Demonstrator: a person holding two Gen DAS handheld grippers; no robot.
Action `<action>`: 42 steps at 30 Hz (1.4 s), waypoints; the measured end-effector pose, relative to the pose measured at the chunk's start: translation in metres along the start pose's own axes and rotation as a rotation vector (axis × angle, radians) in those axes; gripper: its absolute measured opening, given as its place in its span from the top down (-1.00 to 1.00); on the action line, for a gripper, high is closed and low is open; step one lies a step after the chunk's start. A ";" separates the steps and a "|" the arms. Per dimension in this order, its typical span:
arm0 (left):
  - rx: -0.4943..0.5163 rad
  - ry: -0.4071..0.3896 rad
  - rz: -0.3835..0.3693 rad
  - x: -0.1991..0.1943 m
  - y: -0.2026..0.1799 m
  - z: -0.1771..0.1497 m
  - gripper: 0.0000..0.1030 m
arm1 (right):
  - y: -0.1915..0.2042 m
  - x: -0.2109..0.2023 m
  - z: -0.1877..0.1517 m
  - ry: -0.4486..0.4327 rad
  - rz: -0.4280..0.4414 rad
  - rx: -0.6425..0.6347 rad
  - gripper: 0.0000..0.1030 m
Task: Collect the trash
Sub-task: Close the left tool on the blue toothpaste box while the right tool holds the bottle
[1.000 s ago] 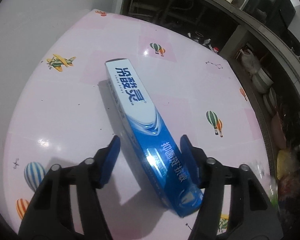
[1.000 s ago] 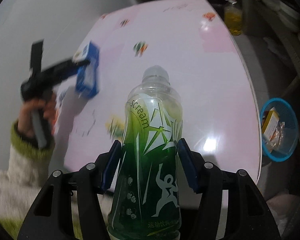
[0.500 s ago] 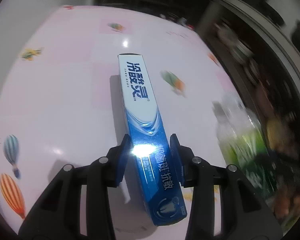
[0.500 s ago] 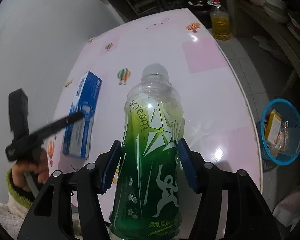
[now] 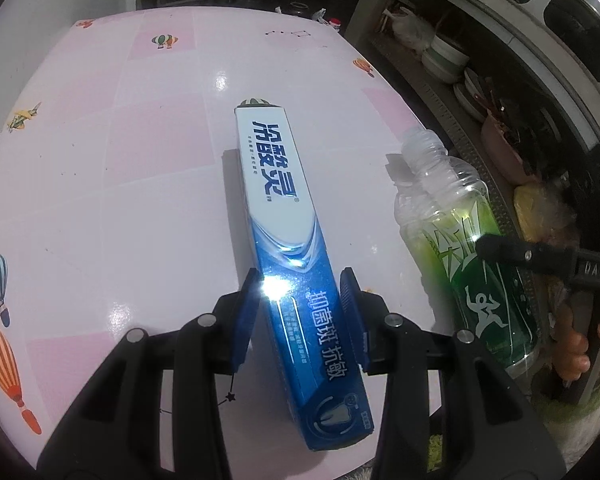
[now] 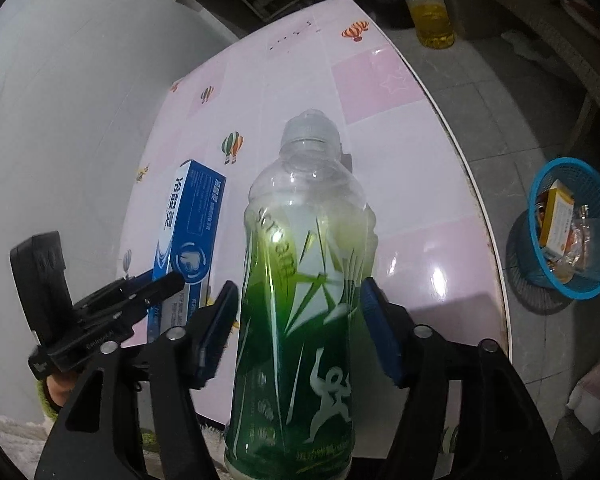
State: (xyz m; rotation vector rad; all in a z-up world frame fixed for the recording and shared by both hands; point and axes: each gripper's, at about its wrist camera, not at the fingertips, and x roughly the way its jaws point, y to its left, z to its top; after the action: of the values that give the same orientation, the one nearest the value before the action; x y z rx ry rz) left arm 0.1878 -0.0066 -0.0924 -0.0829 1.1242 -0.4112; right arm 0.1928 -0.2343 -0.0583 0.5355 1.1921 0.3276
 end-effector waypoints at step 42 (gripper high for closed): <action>-0.052 0.057 0.028 0.030 0.000 0.021 0.35 | -0.001 0.036 0.016 0.112 0.123 0.008 -0.18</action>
State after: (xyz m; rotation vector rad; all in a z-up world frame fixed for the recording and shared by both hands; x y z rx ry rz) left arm 0.2172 -0.0201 -0.1097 -0.1018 1.1909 -0.3614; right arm 0.2197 -0.2207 -0.0830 0.6052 1.2714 0.4628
